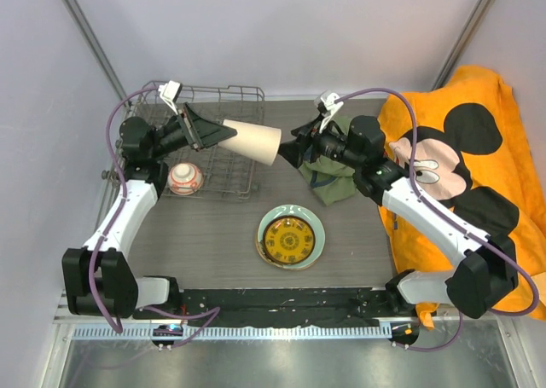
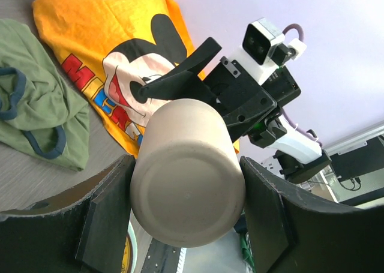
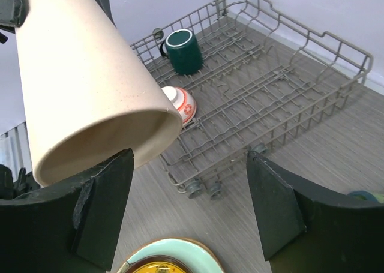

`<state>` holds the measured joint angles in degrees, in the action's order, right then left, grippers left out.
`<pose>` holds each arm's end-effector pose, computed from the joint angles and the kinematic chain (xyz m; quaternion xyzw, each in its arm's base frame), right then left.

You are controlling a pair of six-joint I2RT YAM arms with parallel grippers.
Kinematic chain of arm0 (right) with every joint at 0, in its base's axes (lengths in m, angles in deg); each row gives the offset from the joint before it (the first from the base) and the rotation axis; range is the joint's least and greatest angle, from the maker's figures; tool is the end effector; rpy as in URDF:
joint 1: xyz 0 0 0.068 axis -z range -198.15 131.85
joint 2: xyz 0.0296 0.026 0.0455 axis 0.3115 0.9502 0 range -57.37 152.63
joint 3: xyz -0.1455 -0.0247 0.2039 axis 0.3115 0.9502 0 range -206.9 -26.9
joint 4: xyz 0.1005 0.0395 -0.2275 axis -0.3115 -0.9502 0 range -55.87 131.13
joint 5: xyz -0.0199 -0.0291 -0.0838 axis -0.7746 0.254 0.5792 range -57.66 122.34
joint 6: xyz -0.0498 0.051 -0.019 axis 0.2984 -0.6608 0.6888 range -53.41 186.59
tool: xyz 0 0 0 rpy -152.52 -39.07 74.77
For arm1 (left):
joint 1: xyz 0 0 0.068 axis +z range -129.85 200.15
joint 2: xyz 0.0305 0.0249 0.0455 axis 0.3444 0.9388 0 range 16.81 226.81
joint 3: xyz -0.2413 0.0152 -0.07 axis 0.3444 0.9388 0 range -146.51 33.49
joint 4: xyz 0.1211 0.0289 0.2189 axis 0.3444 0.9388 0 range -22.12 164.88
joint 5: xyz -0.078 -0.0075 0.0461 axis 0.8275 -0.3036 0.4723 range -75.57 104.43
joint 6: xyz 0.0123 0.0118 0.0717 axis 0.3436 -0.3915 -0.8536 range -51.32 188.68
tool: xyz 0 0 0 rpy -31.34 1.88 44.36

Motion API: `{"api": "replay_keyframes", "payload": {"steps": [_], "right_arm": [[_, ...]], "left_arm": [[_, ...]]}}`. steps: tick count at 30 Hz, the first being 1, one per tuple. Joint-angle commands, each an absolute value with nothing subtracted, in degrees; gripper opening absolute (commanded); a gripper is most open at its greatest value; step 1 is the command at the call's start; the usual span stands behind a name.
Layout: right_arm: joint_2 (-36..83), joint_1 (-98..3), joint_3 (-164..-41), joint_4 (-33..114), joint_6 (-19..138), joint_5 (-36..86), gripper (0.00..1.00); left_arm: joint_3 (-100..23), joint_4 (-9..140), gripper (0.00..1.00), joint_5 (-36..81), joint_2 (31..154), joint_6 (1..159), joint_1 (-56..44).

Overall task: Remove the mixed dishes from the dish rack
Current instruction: Pick up the cup from the dish rack.

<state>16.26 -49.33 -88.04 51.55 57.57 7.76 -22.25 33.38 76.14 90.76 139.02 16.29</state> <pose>0.2638 0.1897 0.3490 -0.2802 0.6617 0.3770 0.5844 0.2895 -0.0739 0.3588 0.0609 0.6555 -0.6597 0.3623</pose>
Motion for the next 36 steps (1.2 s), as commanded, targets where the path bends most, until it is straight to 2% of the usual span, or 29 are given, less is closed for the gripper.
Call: {"api": "replay_keyframes", "payload": {"steps": [1,17,21,24,25,28,29,31,32,36], "right_arm": [[17.51,-49.27,-88.42,57.91,54.99,3.78,0.79],[24.36,-49.27,-90.44,67.58,46.20,-3.69,0.51],[25.77,-49.26,-91.32,68.82,44.71,-4.93,0.40],[26.48,-49.27,-91.76,69.34,44.09,-5.45,0.29],[26.57,-49.27,-91.85,69.78,43.83,-5.54,0.22],[26.83,-49.27,-92.02,70.48,43.04,-5.98,0.13],[26.92,-49.27,-91.94,70.57,43.04,-5.98,0.06],[26.75,-49.27,-91.85,70.66,43.04,-5.98,0.01],[26.75,-49.27,-91.67,70.75,43.12,-5.98,0.01],[25.87,-49.27,-90.62,70.93,43.82,-5.72,0.01]], "left_arm": [[-21.44,29.47,0.03,74.81,88.36,140.04,16.72],[-18.89,28.68,0.04,73.67,87.30,139.96,16.72],[-18.54,28.60,0.05,73.49,87.30,139.87,16.81],[-18.28,28.68,0.06,73.23,87.30,139.78,16.72],[-18.10,28.68,0.07,73.14,87.30,139.69,16.72],[-17.92,29.12,0.12,73.05,87.56,139.26,16.72],[-17.84,29.38,0.16,72.96,87.48,138.64,16.72],[-17.57,31.04,0.22,72.87,87.39,137.41,16.72],[-17.40,31.40,0.30,72.79,87.21,136.36,16.72],[-16.61,33.34,0.47,72.00,86.69,134.33,17.07]]}}
